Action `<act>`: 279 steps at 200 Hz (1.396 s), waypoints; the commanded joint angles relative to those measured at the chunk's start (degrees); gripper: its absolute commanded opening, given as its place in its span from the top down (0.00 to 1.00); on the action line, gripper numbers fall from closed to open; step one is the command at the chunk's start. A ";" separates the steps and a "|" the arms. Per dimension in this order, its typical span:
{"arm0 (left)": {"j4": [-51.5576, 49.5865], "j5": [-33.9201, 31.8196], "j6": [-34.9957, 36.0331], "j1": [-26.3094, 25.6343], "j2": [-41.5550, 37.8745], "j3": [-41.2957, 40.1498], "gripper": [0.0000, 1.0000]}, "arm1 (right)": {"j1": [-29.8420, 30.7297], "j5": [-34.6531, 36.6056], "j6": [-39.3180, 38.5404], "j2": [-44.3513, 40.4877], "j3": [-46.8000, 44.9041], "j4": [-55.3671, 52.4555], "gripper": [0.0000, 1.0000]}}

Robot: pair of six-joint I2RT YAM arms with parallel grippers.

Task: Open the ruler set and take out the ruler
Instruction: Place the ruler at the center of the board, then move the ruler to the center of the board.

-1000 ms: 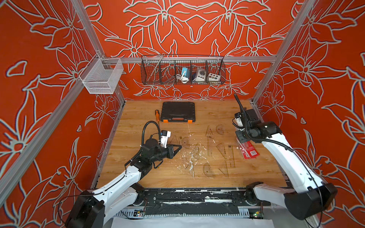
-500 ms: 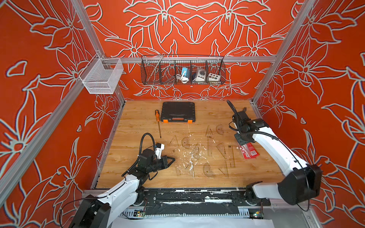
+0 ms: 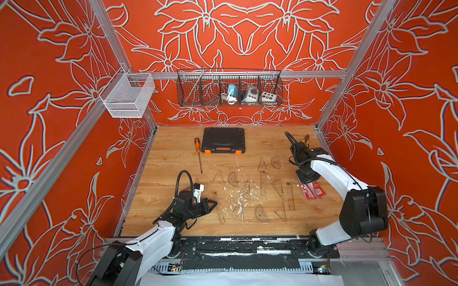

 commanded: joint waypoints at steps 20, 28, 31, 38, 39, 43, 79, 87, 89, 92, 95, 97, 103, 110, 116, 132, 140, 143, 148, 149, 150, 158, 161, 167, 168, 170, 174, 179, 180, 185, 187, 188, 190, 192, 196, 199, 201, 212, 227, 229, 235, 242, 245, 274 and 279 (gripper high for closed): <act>-2.48 -3.25 0.67 0.79 -2.73 -0.66 0.84 | -0.16 -7.01 0.90 -0.33 0.78 1.74 0.66; -2.84 -3.53 0.67 0.75 -2.89 -0.65 0.78 | -0.17 -7.59 0.89 -0.75 0.76 1.93 0.62; -2.93 -3.63 0.66 0.77 -2.92 -0.64 0.77 | -0.13 -7.70 0.87 -0.86 0.80 1.89 0.62; -3.04 -3.65 0.64 0.76 -2.84 -0.65 0.75 | -0.12 -8.10 0.82 -1.21 0.95 1.85 0.60; -3.04 -3.65 0.66 0.76 -2.84 -0.64 0.75 | -0.12 -8.17 0.75 -1.27 0.95 1.89 0.60; -3.12 -3.65 0.68 0.77 -2.78 -0.66 0.73 | -0.20 -8.51 0.74 -1.60 1.04 1.89 0.59; -6.02 -4.54 0.85 0.73 -4.31 0.46 0.59 | 0.20 -15.73 -0.14 -6.62 0.95 4.83 0.54; -7.32 -4.95 0.96 0.73 -5.34 1.12 0.57 | 0.50 -18.43 -0.55 -7.73 0.80 5.97 0.53; -7.63 -5.00 1.01 0.76 -5.61 1.29 0.57 | 0.56 -19.09 -0.48 -8.03 0.74 6.28 0.53; -8.15 -5.11 1.15 0.77 -6.17 1.68 0.57 | 0.59 -20.00 -0.56 -8.40 0.63 6.84 0.53; -8.65 -5.18 1.17 0.77 -6.69 2.01 0.57 | 0.68 -21.16 -0.58 -8.65 0.50 7.40 0.54; -8.90 -5.28 1.20 0.84 -6.99 2.31 0.56 | 0.76 -21.93 -0.60 -8.90 0.33 7.82 0.54; -9.68 -5.31 1.25 0.77 -8.03 3.16 0.56 | 0.94 -23.80 -0.47 -9.50 -0.09 9.15 0.54; -10.35 -5.32 1.45 0.73 -9.02 4.44 0.55 | 1.31 -25.73 -0.24 -9.81 -0.43 10.47 0.54; -10.87 -5.27 1.68 0.69 -9.76 5.60 0.55 | 1.53 -27.05 -0.11 -9.76 -0.69 11.43 0.54; -11.93 -5.44 2.88 0.30 -10.48 9.11 0.54 | 2.57 -28.33 0.62 -8.83 -0.81 13.20 0.55; -12.24 -6.15 3.65 -0.43 -10.19 11.10 0.55 | 3.09 -28.85 0.92 -8.18 -0.96 14.01 0.55; -12.27 -6.45 3.95 -0.79 -9.95 11.73 0.55 | 3.31 -29.09 1.09 -7.91 -0.90 14.31 0.55; -12.13 -7.20 4.52 -1.66 -9.39 12.97 0.56 | 3.66 -29.43 1.45 -7.40 -0.89 14.96 0.56; -12.11 -7.36 4.67 -1.80 -9.28 13.19 0.57 | 3.70 -29.51 1.47 -7.31 -0.89 15.08 0.56; -12.06 -7.48 4.78 -2.01 -9.13 13.44 0.57 | 3.77 -29.64 1.52 -7.22 -0.89 15.18 0.56; -11.75 -9.77 5.90 -4.22 -7.94 15.52 0.59 | 4.41 -30.43 1.81 -6.45 -1.07 16.23 0.56; -11.67 -10.86 6.43 -5.18 -7.21 16.44 0.59 | 4.69 -30.61 2.00 -6.20 -1.11 16.70 0.57; -11.53 -13.09 7.42 -7.40 -5.51 18.15 0.61 | 5.05 -31.21 2.32 -5.65 -1.24 17.65 0.57; -11.50 -13.51 7.61 -7.88 -5.18 18.47 0.61 | 5.10 -31.28 2.38 -5.55 -1.28 17.79 0.57; -11.42 -14.20 7.90 -8.69 -4.61 19.10 0.62 | 5.20 -31.49 2.43 -5.37 -1.28 18.07 0.57; -11.17 -15.78 8.73 -10.43 -3.25 20.32 0.63 | 5.44 -31.86 2.71 -4.96 -1.25 18.46 0.57; -10.77 -17.71 9.68 -12.69 -1.32 21.79 0.65 | 5.70 -32.24 2.98 -4.46 -1.16 18.91 0.57; -10.68 -18.10 9.88 -13.21 -0.89 22.18 0.65 | 5.78 -32.32 3.02 -4.35 -1.16 19.08 0.57; -10.38 -19.91 10.83 -15.32 1.09 23.61 0.68 | 6.06 -32.69 3.18 -3.86 -1.16 19.57 0.57; -10.24 -20.68 11.24 -15.99 1.95 24.16 0.69 | 6.10 -32.94 3.27 -3.70 -1.20 19.77 0.57; -10.15 -20.99 11.41 -16.44 2.32 24.46 0.70 | 6.15 -33.03 3.34 -3.61 -1.18 19.90 0.57; -9.98 -21.58 11.69 -17.11 3.05 24.97 0.72 | 6.26 -33.22 3.39 -3.44 -1.18 20.16 0.57; -9.68 -22.30 11.91 -17.81 3.95 25.45 0.74 | 6.40 -33.38 3.47 -3.26 -1.12 20.24 0.57; -8.97 -23.43 12.36 -19.08 6.20 26.23 0.78 | 6.54 -33.82 3.61 -2.97 -1.06 20.49 0.57; -8.28 -24.05 12.63 -19.89 7.63 26.71 0.81 | 6.68 -34.15 3.68 -2.79 -1.02 20.67 0.57; -7.78 -24.35 12.87 -20.41 8.39 27.01 0.83 | 6.72 -34.34 3.74 -2.64 -1.03 20.90 0.57; -3.81 -25.79 13.52 -22.89 12.58 27.93 0.90 | 6.82 -35.68 4.41 -2.32 -1.78 22.80 0.57; 0.95 -27.39 14.76 -25.80 18.44 29.38 0.97 | 6.82 -38.05 4.78 -1.73 -2.71 24.94 0.57; 1.41 -27.60 14.92 -26.26 19.18 29.78 0.97 | 6.82 -38.28 4.88 -1.65 -2.82 25.13 0.57; 2.49 -28.35 15.70 -27.38 21.60 30.91 0.99 | 6.83 -39.24 5.04 -1.23 -2.91 25.69 0.57; 3.73 -29.13 16.47 -28.75 24.16 32.34 1.00 | 6.82 -40.20 5.13 -0.71 -3.09 26.25 0.58; 4.31 -29.29 16.69 -29.17 25.35 32.98 1.00 | 6.82 -40.65 5.27 -0.53 -3.23 26.60 0.58; 10.51 -28.23 17.09 -31.25 35.08 38.08 1.00 | 6.82 -42.52 6.00 1.81 -3.96 28.98 0.60; 12.08 -27.81 16.84 -31.50 36.55 38.57 1.00 | 6.82 -42.60 6.02 2.27 -4.04 29.21 0.60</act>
